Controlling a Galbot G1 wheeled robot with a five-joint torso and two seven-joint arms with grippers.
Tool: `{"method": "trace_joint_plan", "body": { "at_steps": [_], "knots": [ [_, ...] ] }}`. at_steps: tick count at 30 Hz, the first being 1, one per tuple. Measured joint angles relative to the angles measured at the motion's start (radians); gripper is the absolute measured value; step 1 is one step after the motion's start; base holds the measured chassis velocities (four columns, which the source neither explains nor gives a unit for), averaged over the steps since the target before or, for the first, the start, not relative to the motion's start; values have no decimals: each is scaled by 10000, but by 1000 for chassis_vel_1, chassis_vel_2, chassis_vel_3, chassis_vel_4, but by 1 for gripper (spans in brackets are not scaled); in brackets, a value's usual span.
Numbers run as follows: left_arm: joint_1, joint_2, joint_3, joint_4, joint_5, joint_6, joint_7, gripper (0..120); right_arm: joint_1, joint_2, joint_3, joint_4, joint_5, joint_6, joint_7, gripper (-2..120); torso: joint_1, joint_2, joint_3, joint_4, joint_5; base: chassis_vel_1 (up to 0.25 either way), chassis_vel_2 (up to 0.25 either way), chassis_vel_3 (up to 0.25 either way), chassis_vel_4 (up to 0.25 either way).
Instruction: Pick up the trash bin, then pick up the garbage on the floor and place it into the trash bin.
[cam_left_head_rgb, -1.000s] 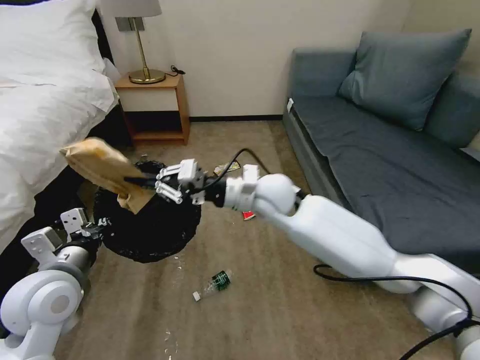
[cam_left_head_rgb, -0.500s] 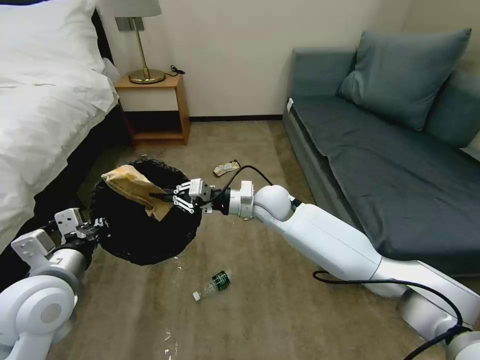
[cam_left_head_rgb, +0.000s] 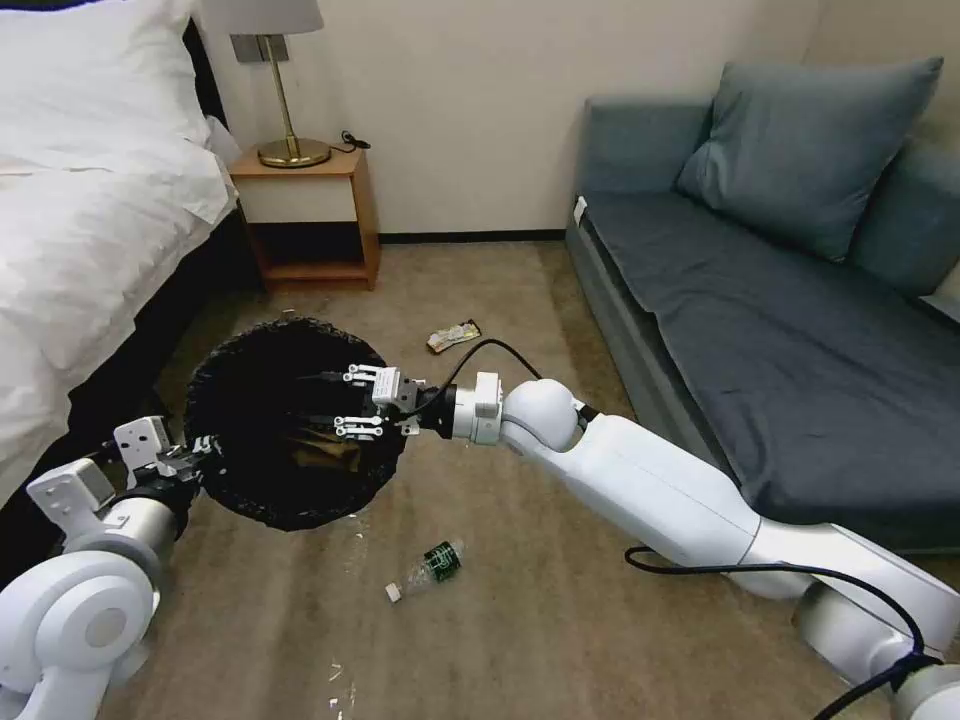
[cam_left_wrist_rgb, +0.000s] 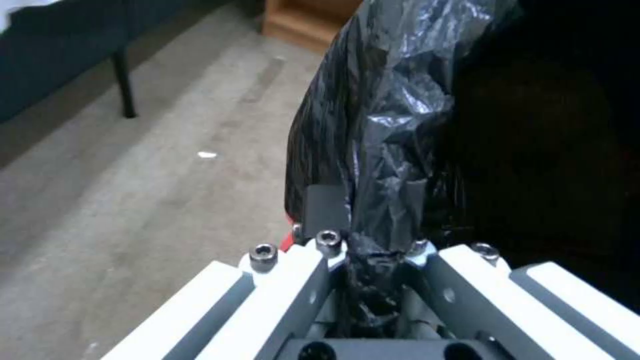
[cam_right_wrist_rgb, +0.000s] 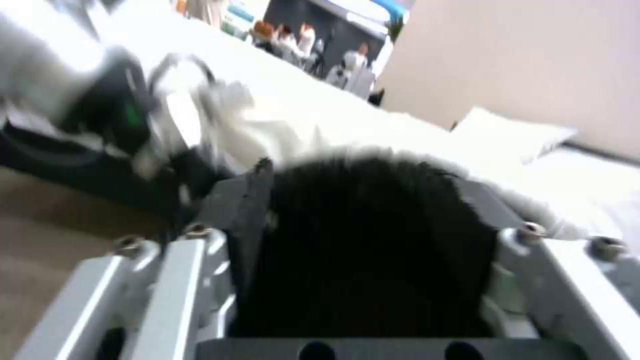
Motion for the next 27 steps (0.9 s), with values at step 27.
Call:
{"method": "trace_joint_plan", "body": {
  "at_steps": [27],
  "knots": [
    [-64, -170, -525, 252, 296, -111, 21, 0, -1134, 215, 2732, -6071, -7058, 2411, -3955, 100, 0, 1, 0, -4, -1, 0, 0, 0, 0]
  ]
}}
